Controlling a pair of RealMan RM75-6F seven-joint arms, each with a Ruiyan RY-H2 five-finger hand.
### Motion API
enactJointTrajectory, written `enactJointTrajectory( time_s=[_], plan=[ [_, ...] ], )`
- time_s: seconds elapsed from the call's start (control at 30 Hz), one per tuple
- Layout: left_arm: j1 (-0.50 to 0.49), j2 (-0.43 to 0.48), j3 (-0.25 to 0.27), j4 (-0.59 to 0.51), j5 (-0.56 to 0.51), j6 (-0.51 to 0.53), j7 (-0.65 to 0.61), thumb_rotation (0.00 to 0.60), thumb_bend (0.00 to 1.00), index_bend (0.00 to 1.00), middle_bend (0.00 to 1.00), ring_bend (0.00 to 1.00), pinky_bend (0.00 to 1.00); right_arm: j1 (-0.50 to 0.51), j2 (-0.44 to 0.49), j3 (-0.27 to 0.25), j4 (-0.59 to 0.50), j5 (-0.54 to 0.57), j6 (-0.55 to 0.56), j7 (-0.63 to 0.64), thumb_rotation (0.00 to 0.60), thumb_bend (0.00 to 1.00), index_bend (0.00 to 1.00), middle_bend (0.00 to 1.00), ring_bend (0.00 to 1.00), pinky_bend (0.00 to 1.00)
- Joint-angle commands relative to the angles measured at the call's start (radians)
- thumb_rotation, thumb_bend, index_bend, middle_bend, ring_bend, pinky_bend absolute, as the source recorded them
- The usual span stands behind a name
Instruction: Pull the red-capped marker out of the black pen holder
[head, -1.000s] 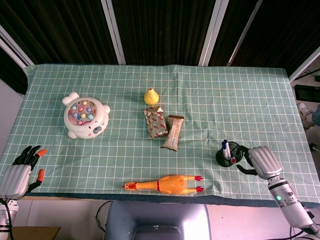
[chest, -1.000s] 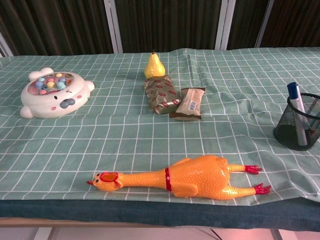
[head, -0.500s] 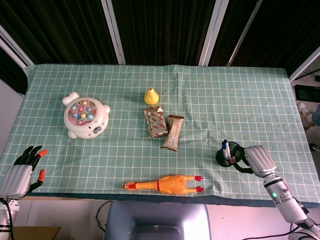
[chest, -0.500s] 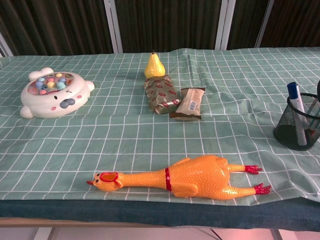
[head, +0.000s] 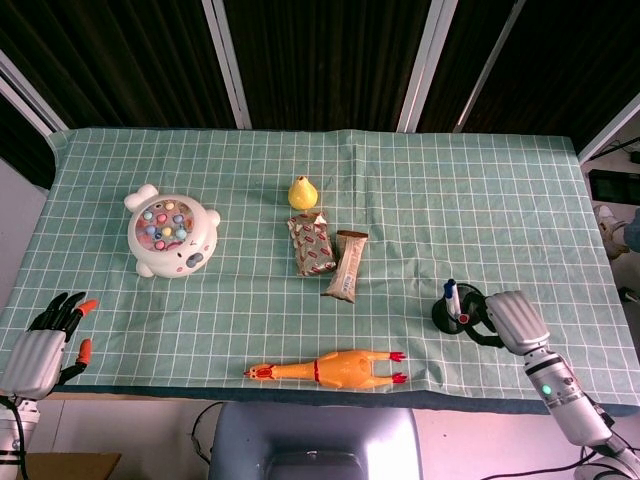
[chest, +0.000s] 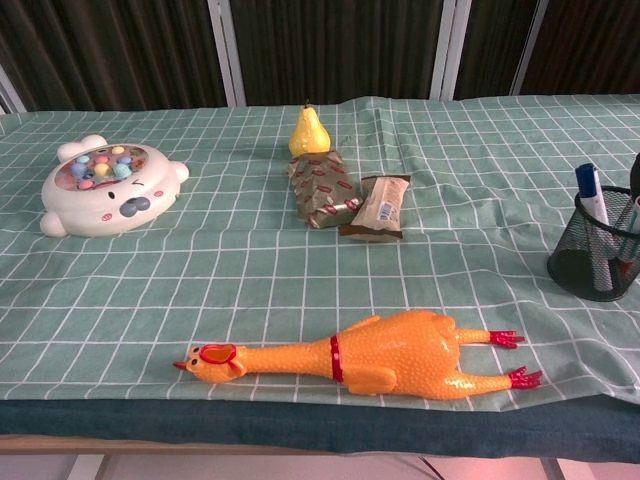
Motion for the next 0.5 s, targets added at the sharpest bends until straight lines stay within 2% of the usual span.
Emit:
enactJointTrajectory(
  time_s=[0.03,0.2,0.5],
  plan=[
    [0.0,-0.001,0.0,0.0,0.0,0.0,0.001,0.6,0.54,0.2,0.07,0.01,0.23,-0.003,0.001,0.001,-0.003,-0.005,0.013,0.007,0.6,0.66,0.71,1.0,1.0,1.0],
    [-0.001,-0.001,0.001,-0.001,-0.001,-0.002,0.002,0.6,0.54,0.2,0.07,0.01,0.23,-0.014,0.02,0.007,-0.04,-0.021,0.059,0.021,0.6,0.75,0.77,1.0,1.0,1.0],
    [-0.002,-0.001,0.003,-0.003,0.003,-0.003,0.003,0.6,0.54,0.2,0.07,0.01,0.23,-0.025,0.127,0.037,-0.245,-0.064,0.144,-0.038,0.6,0.75,0.79,1.0,1.0,1.0]
  ],
)
